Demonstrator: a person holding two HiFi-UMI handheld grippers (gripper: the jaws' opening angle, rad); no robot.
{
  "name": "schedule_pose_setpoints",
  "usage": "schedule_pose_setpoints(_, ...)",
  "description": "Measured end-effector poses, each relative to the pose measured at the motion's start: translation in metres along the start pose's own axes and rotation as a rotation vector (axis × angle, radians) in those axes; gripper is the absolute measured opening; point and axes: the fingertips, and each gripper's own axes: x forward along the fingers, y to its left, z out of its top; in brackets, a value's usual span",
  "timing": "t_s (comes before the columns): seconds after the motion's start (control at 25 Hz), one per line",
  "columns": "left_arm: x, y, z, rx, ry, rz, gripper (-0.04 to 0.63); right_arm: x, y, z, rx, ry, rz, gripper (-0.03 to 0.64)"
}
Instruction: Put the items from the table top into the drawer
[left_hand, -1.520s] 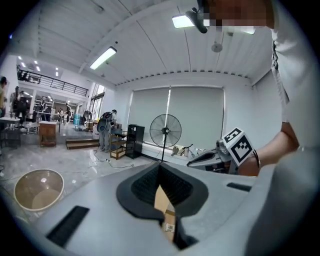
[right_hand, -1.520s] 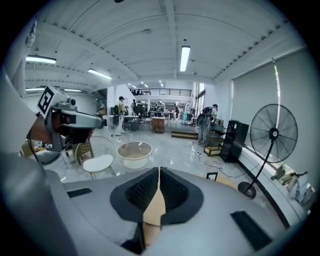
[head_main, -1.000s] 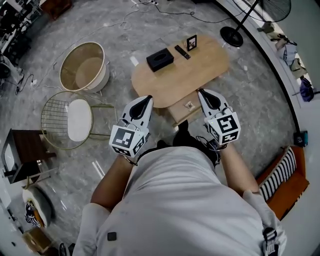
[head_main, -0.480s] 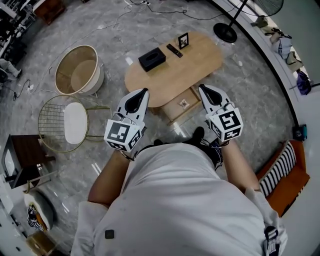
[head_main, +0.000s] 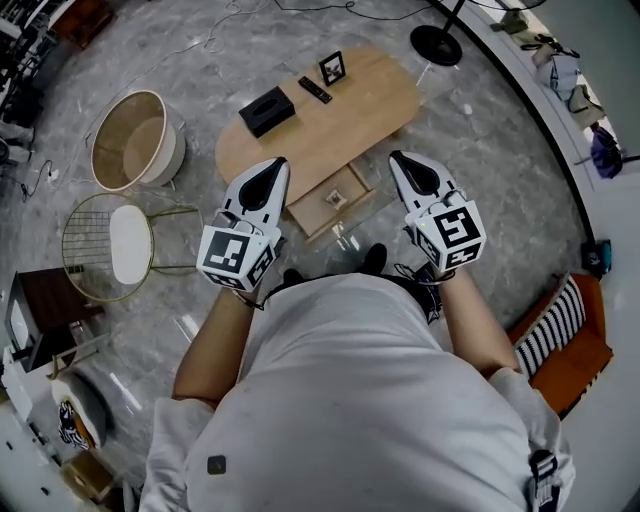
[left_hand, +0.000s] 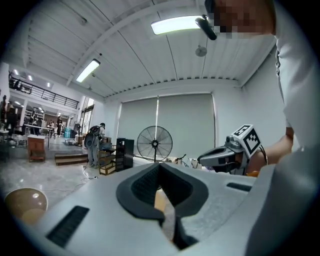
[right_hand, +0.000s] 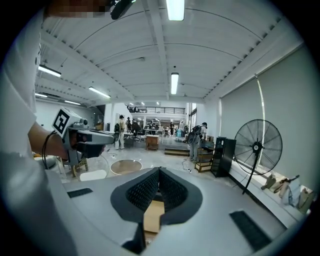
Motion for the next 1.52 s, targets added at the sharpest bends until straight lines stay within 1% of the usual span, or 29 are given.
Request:
schedule_pose_setpoints(0.2, 0.058, -0.048, 0.004, -0.008, -0.001, 0.028, 0.009, -0.03, -0.064, -0.012, -0.008, 0.006, 0.037, 0.028)
schedule_pose_setpoints(0.32, 0.083, -0.075, 0.003, -0.007, -0.002, 0.04, 0.009, -0.048, -0.092, -0.021, -0.014, 0.006, 0.059, 0.028)
schedule_pose_setpoints(0.52, 0.114, -0.106, -0.002, -0.008, 0.02, 0.039, 0.009, -0.066, -0.122, -0.032, -0.008, 0.007, 0.084, 0.028)
schedule_pose_setpoints(0.72, 0.136, -0.122, 0.0, 0.001, 0.026, 0.034, 0.009, -0.073, -0.14, -0.044, 0.006, 0.02, 0.085, 0.028)
schedule_pose_setpoints(0.96, 0.157, -0.116, -0.003, -0.01, 0.032, 0.026, 0.009, -0.063, -0.153, -0.048, 0.007, 0.036, 0.088, 0.028)
schedule_pose_setpoints(1.16, 0.166, -0.1, -0.007, -0.024, 0.033, 0.032, 0.009, -0.046, -0.159, -0.045, -0.002, 0.039, 0.091, 0.028)
schedule_pose_setpoints(1.32, 0.166, -0.074, -0.009, -0.033, 0.032, 0.047, 0.009, -0.018, -0.157, -0.039, -0.007, 0.046, 0.106, 0.028)
schedule_pose_setpoints(1.52, 0.164, -0.024, -0.014, -0.062, 0.032, 0.077, 0.009, 0.033, -0.15, -0.027, -0.018, 0.053, 0.124, 0.028)
